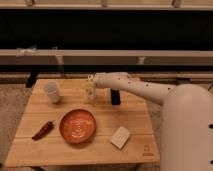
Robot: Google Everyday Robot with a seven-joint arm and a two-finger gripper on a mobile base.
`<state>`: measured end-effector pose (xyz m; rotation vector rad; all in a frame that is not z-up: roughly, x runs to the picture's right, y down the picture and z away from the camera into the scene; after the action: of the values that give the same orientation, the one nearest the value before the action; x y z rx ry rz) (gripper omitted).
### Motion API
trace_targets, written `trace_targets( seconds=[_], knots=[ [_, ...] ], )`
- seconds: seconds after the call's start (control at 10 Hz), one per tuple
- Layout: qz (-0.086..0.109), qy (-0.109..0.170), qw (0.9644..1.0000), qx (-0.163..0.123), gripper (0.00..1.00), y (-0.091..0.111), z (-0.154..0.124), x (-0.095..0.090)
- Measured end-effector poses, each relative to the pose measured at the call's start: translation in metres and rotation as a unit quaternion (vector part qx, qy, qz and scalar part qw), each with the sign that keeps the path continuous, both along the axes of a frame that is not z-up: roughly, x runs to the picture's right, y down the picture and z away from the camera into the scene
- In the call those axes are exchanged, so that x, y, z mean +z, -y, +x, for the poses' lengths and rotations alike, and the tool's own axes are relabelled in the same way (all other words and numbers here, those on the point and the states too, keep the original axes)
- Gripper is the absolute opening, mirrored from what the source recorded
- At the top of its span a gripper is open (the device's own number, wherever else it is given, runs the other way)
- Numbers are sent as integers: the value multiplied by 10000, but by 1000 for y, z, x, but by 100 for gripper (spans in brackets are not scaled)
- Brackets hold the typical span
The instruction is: Stand the bottle upright
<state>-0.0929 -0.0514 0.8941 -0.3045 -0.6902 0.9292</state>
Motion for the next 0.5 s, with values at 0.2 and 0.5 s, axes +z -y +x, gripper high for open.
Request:
trace_targets(
  seconds=[0.2, 0.5],
  knots=[
    [-159, 441, 9989, -82, 80, 4, 7, -3],
    [-312, 970, 9945, -226, 80, 14, 25, -6]
  ],
)
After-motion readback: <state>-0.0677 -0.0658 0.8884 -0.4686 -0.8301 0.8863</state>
